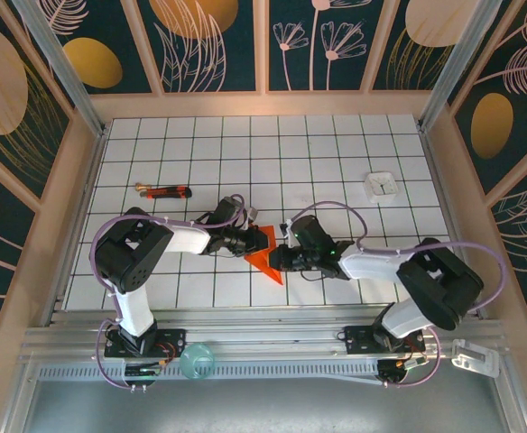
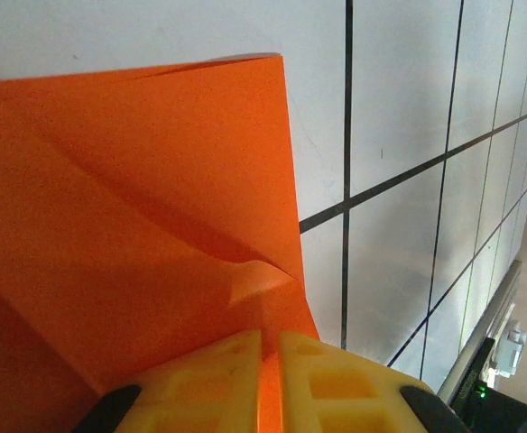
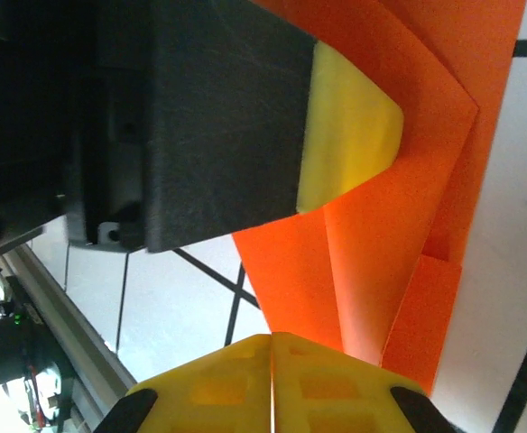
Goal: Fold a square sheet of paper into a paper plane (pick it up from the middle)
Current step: Fourth fold the wing at the center of the table.
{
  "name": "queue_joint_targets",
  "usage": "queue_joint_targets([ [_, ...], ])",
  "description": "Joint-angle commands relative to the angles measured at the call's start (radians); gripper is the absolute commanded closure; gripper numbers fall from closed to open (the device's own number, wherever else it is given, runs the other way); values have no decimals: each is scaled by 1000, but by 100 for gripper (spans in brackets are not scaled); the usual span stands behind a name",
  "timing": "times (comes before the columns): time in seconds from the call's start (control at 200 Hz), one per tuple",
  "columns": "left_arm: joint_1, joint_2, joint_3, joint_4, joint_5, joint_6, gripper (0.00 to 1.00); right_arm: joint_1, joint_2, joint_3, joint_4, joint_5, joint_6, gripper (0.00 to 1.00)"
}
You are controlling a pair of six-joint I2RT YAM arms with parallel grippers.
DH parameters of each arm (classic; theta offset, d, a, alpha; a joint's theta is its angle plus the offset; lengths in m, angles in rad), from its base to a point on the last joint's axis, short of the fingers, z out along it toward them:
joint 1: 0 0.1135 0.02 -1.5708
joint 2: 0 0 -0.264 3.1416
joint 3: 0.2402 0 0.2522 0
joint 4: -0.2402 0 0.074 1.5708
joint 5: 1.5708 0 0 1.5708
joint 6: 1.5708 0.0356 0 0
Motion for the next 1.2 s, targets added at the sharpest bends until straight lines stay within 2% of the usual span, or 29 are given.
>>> queue_joint_targets([
  [0.0, 3, 51, -38, -125, -62, 24, 85, -6, 53, 44, 31, -34, -44, 93],
  [0.215, 3, 50, -43, -125, -62, 26, 85, -12, 98, 37, 12, -35, -53, 94],
  [1.191, 3, 56, -32, -137, -64, 37, 85, -12, 61, -105, -29, -40, -39, 97],
])
